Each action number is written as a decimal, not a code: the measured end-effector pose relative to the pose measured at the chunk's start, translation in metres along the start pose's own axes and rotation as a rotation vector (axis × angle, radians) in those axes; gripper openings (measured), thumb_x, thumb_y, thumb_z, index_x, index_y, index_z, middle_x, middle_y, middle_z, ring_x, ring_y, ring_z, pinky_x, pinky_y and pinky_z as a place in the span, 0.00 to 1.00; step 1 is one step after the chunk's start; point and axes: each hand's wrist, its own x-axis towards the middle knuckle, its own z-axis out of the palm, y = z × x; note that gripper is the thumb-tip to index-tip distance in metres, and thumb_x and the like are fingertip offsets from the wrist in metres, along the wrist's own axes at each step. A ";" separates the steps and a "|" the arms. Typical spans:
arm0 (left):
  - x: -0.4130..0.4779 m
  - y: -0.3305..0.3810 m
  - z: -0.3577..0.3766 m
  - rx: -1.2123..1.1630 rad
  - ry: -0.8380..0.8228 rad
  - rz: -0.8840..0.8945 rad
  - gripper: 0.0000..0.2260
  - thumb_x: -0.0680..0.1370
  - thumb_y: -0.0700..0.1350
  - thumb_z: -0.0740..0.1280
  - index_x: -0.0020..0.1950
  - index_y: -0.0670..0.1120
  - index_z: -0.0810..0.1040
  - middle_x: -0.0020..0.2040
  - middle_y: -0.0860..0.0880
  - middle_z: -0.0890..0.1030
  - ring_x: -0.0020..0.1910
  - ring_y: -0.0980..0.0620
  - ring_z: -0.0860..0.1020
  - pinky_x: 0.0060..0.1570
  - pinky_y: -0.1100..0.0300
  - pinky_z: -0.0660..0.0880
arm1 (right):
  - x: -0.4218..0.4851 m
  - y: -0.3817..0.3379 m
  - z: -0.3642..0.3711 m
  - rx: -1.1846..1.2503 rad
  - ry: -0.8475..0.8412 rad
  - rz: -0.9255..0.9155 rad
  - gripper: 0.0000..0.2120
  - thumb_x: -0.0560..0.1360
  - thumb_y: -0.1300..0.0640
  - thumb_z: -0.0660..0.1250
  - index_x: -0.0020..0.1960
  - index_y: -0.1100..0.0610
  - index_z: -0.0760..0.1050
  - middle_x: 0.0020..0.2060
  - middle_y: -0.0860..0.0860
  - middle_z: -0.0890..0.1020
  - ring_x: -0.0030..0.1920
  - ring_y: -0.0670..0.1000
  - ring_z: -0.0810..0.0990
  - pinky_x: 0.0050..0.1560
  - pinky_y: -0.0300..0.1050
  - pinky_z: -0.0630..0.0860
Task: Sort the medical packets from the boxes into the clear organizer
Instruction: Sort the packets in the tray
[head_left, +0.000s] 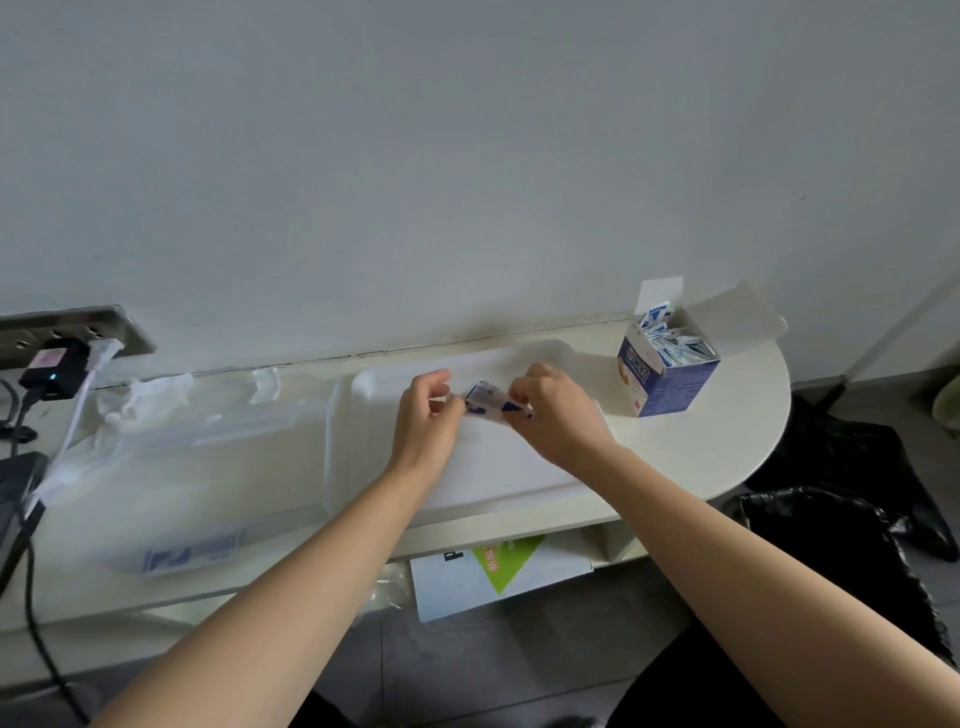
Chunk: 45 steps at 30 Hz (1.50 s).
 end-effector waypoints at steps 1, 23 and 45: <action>0.000 -0.004 -0.002 0.081 -0.007 0.019 0.17 0.77 0.43 0.64 0.66 0.49 0.71 0.61 0.48 0.72 0.56 0.53 0.73 0.49 0.65 0.70 | -0.001 -0.001 0.006 -0.064 0.002 -0.049 0.08 0.76 0.57 0.65 0.49 0.61 0.79 0.47 0.55 0.76 0.49 0.56 0.74 0.40 0.45 0.67; -0.009 -0.027 -0.002 0.502 -0.036 0.069 0.12 0.75 0.39 0.66 0.57 0.48 0.79 0.53 0.48 0.74 0.46 0.53 0.73 0.46 0.63 0.68 | -0.011 0.016 0.037 0.301 -0.076 0.086 0.06 0.72 0.62 0.68 0.48 0.58 0.81 0.42 0.54 0.81 0.41 0.53 0.77 0.44 0.46 0.74; -0.035 0.048 -0.065 0.577 -0.001 0.196 0.08 0.80 0.44 0.56 0.48 0.52 0.74 0.38 0.52 0.82 0.32 0.53 0.75 0.35 0.59 0.72 | -0.020 -0.044 -0.015 0.616 0.004 -0.010 0.03 0.76 0.61 0.65 0.47 0.55 0.77 0.36 0.47 0.85 0.31 0.44 0.77 0.33 0.34 0.72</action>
